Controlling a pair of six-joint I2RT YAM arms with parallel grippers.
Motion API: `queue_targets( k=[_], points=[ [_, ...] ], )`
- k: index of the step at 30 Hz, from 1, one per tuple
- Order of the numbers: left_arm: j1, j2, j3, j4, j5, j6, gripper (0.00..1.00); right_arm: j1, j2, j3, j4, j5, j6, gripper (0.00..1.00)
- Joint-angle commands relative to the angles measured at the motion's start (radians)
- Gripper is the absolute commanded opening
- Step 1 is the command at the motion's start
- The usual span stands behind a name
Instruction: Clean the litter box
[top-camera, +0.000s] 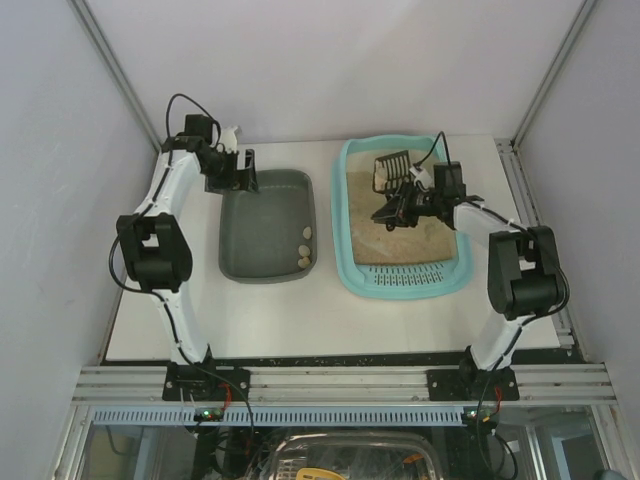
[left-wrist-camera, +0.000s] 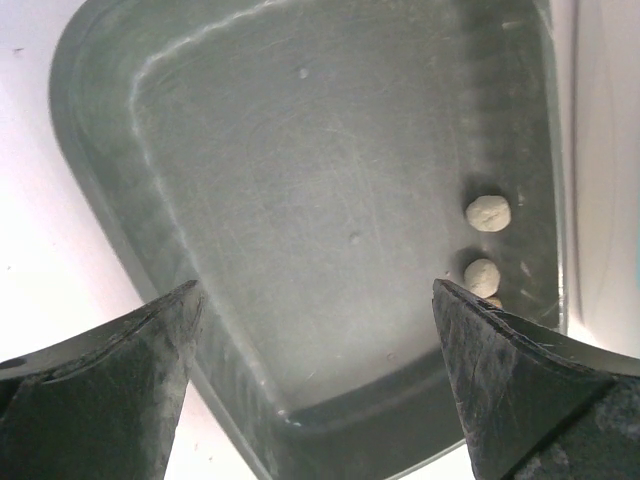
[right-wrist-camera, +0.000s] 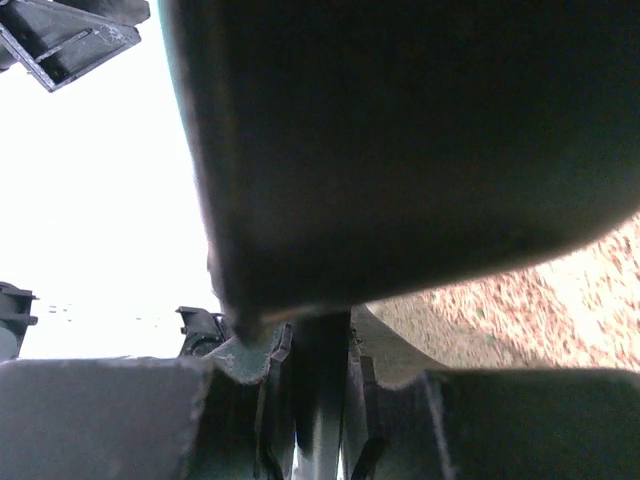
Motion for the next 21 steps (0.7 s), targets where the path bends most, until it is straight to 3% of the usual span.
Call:
queue_targets(
  k=[1, 4, 6, 11, 17, 21],
  points=[
    [-0.008, -0.105, -0.001, -0.027, -0.081, 0.056, 1.00, -0.040, -0.090, 0.008, -0.218, -0.084, -0.171, 0.00],
    [-0.011, -0.118, 0.050, -0.072, -0.087, 0.083, 1.00, -0.070, -0.143, -0.053, -0.207, -0.233, -0.209, 0.00],
    [-0.019, -0.114, 0.103, -0.121, -0.099, 0.120, 1.00, -0.089, -0.205, -0.182, -0.042, -0.321, -0.095, 0.00],
    [-0.051, -0.073, 0.215, -0.218, -0.140, 0.221, 1.00, -0.106, -0.327, -0.430, 0.573, -0.455, 0.342, 0.00],
    [-0.062, -0.055, 0.248, -0.304, -0.027, 0.232, 1.00, -0.096, -0.249, -0.542, 1.554, -0.467, 1.057, 0.00],
    [-0.062, -0.038, 0.309, -0.385, 0.020, 0.276, 1.00, -0.124, -0.294, -0.572, 1.573, -0.411, 1.106, 0.00]
  ],
)
